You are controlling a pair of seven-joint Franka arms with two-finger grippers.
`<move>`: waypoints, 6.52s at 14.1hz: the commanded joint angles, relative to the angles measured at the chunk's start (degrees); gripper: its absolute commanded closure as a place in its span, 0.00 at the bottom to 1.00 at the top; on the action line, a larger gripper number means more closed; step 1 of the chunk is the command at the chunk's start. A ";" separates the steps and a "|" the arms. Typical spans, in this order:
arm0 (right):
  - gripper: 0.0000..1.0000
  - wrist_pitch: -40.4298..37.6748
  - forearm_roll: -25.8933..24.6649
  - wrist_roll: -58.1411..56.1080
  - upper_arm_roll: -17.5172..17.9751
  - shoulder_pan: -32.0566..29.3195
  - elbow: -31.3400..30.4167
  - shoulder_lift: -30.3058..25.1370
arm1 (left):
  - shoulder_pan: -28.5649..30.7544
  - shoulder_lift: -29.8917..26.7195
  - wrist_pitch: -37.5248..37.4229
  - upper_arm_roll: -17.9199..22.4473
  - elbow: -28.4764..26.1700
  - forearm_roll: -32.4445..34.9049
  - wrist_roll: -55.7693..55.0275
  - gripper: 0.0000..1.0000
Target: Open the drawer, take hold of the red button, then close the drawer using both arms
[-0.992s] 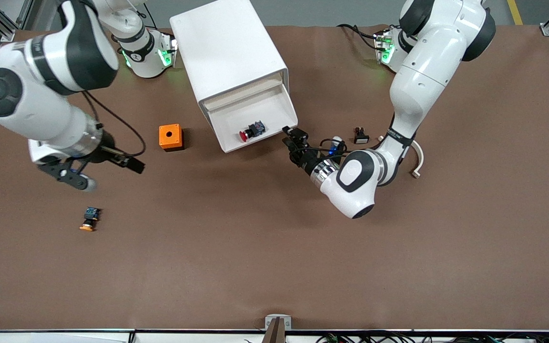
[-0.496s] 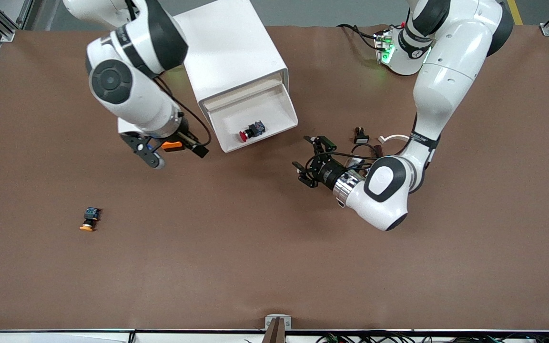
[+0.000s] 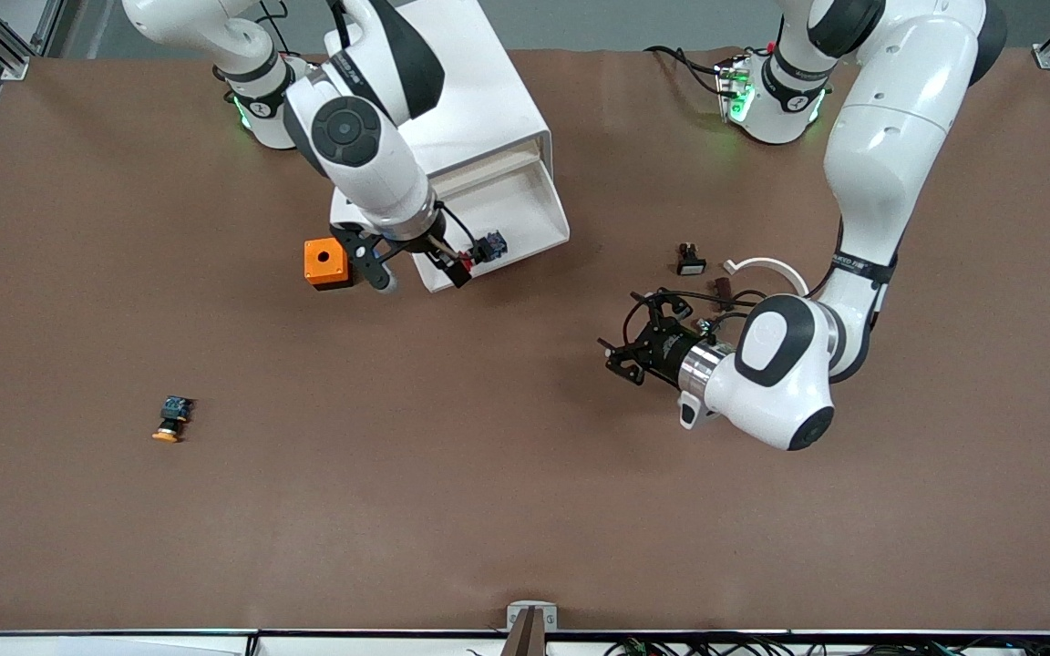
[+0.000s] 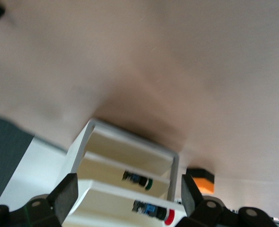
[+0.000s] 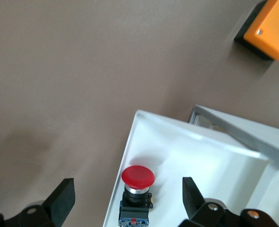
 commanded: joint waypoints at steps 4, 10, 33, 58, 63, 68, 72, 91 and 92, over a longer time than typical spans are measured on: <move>0.00 5.97 0.93 5.64 -0.76 5.68 -3.12 1.32 | -1.15 -2.93 11.32 0.16 1.02 8.43 6.63 0.01; 0.25 11.07 0.93 6.17 -0.76 7.54 -6.55 1.42 | -3.60 -6.53 13.60 0.25 2.79 20.17 6.54 0.01; 1.00 -2.99 -4.96 -53.72 -1.20 -22.93 3.38 1.15 | -16.70 -5.31 17.04 -0.28 1.73 42.27 -3.56 0.01; 0.88 10.55 -3.73 -87.52 -1.02 -42.82 12.79 27.16 | -29.80 -2.14 18.62 -0.54 1.12 31.29 -6.28 0.01; 0.16 10.37 -3.56 -87.52 -1.02 -42.21 15.33 28.05 | -30.77 -1.26 18.62 -0.54 1.12 24.54 -8.48 0.01; 0.00 10.02 -4.26 -91.54 -1.20 -42.56 15.43 24.19 | -31.21 -1.17 18.44 -0.54 1.03 18.73 -10.06 0.01; 0.00 7.57 -4.26 -95.85 -1.28 -43.97 14.28 16.55 | -32.43 -0.39 18.44 -0.54 1.03 15.20 -12.08 0.01; 0.00 -22.77 -8.22 -97.71 -1.55 -45.02 26.50 -4.47 | -27.88 -5.47 16.17 0.25 -0.47 26.85 -10.87 0.01; 0.00 -22.77 -8.13 -97.63 -1.37 -44.93 26.59 -4.47 | -26.21 -6.87 13.55 0.16 -0.29 29.94 -8.34 0.01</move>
